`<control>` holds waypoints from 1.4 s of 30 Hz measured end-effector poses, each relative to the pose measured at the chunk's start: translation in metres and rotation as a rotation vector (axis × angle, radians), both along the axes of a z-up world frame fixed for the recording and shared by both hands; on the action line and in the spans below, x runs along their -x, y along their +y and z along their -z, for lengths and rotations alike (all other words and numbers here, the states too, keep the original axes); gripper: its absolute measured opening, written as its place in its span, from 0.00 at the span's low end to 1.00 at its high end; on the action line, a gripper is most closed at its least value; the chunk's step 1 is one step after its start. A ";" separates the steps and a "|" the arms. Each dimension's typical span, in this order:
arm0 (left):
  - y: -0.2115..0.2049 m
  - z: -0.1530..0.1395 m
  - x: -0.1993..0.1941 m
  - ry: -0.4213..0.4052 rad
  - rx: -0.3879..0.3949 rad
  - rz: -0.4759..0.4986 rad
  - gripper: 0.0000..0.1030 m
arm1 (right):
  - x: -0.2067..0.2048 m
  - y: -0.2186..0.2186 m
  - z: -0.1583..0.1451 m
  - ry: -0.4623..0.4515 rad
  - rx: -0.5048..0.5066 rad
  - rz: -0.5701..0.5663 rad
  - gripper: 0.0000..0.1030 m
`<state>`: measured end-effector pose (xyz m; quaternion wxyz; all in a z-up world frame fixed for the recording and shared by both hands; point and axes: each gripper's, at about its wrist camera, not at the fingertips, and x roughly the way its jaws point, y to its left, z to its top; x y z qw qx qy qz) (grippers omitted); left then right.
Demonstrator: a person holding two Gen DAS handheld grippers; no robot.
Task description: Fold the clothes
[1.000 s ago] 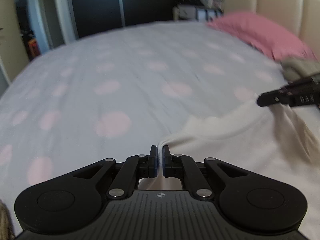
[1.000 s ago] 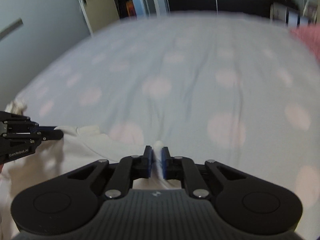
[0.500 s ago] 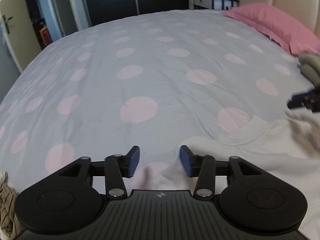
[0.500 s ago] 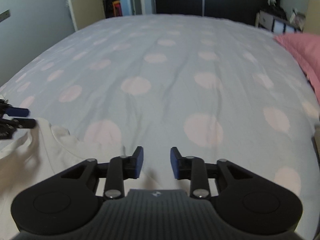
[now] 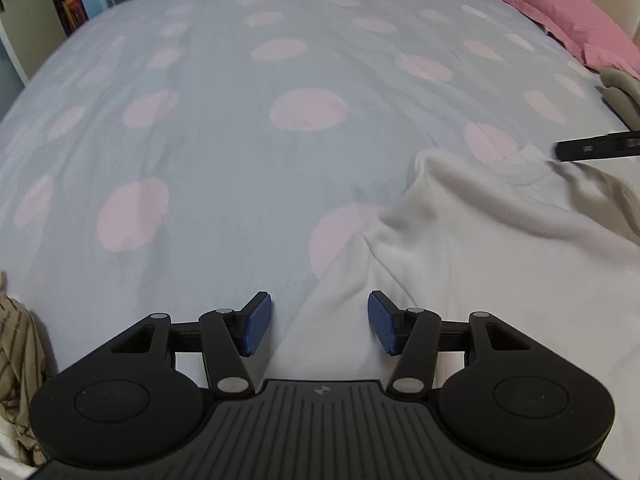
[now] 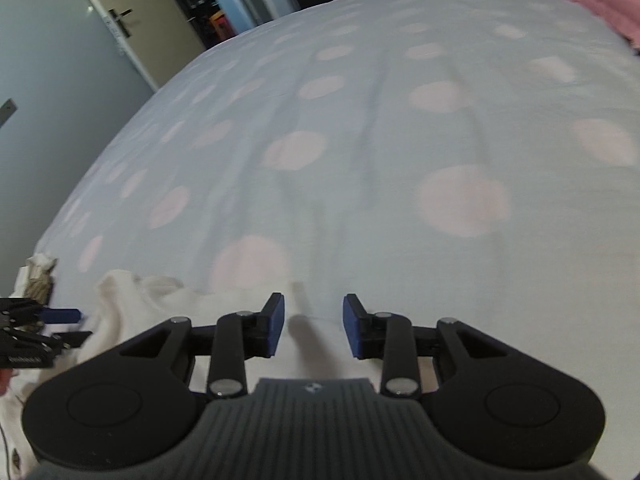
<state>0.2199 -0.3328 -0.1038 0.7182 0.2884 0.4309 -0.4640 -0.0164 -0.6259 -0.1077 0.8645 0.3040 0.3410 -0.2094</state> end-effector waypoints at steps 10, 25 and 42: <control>0.010 -0.001 -0.005 0.035 -0.022 0.022 0.39 | -0.013 0.001 -0.003 0.053 0.141 0.080 0.11; 0.028 -0.022 -0.015 -0.213 -0.057 -0.113 0.01 | 0.035 -0.020 -0.022 0.068 0.159 0.190 0.40; 0.105 -0.030 -0.016 -0.090 -0.088 -0.041 0.52 | 0.162 -0.025 -0.012 0.283 0.105 0.061 0.40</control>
